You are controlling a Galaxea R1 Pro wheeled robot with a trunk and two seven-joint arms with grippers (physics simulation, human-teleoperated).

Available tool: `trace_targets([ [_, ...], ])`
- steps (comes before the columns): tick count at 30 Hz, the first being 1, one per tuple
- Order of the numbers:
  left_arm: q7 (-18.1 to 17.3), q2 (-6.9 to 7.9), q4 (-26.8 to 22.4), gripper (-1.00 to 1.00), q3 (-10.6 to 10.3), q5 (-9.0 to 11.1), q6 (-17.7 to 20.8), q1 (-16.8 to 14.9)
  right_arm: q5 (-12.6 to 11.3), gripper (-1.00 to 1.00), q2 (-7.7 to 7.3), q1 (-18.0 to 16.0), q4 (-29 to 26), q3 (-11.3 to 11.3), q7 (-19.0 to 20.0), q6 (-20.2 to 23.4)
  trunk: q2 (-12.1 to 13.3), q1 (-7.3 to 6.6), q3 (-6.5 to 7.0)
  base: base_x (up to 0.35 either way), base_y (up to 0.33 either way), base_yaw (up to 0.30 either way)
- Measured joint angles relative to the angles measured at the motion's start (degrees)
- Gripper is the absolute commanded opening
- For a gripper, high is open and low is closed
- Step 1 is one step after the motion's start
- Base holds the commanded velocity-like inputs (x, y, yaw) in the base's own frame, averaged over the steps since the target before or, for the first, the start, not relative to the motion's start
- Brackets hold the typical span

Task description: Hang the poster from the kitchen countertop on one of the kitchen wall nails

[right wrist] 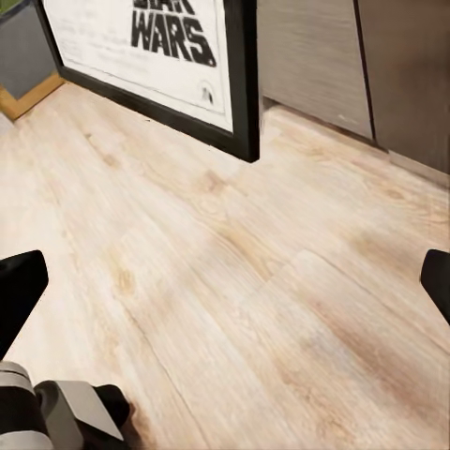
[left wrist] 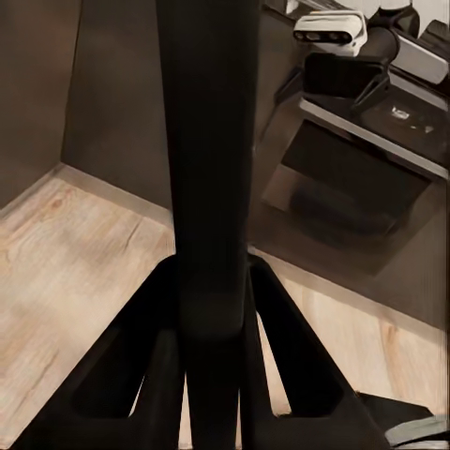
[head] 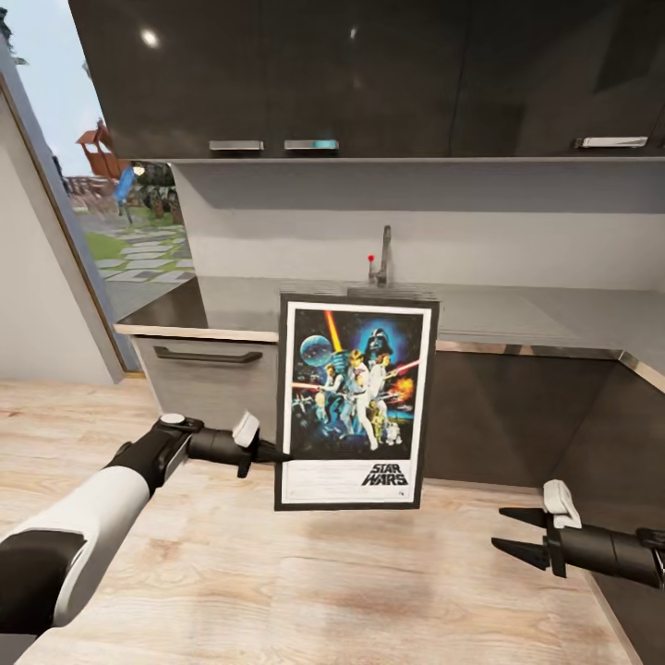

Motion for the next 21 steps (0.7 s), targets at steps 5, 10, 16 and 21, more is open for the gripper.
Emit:
trace_targets([
  [5, 0.0, -0.12, -0.1, -1.0, -1.7, 0.0, -0.1, 0.0, 0.0, 1.0, 0.03, 0.0, 0.0, 1.6, 0.2, 0.1, 0.0, 0.0, 0.0, 0.0, 0.0, 0.0],
  [10, 0.0, -0.2, -0.4, -1.0, -2.2, 0.1, -0.1, 0.0, -0.1, 1.0, 0.02, -0.1, 0.0, 2.9, 0.9, 0.1, 0.0, 0.0, 0.0, 0.0, 0.0, 0.0],
  [16, 0.0, -0.3, -0.4, -1.0, -2.5, 0.1, -1.1, 0.0, -1.4, 1.0, -0.02, -2.1, 0.0, 4.3, 1.5, 2.7, 0.0, 0.0, 0.0, 0.0, 0.0, 0.0],
  [21, 0.0, -1.28, -0.4, -1.0, -2.6, 0.1, -2.1, 0.0, -5.0, 1.0, 0.11, -4.7, 0.3, 10.7, 1.5, 5.9, 0.0, 0.0, 0.0, 0.0, 0.0, 0.0],
])
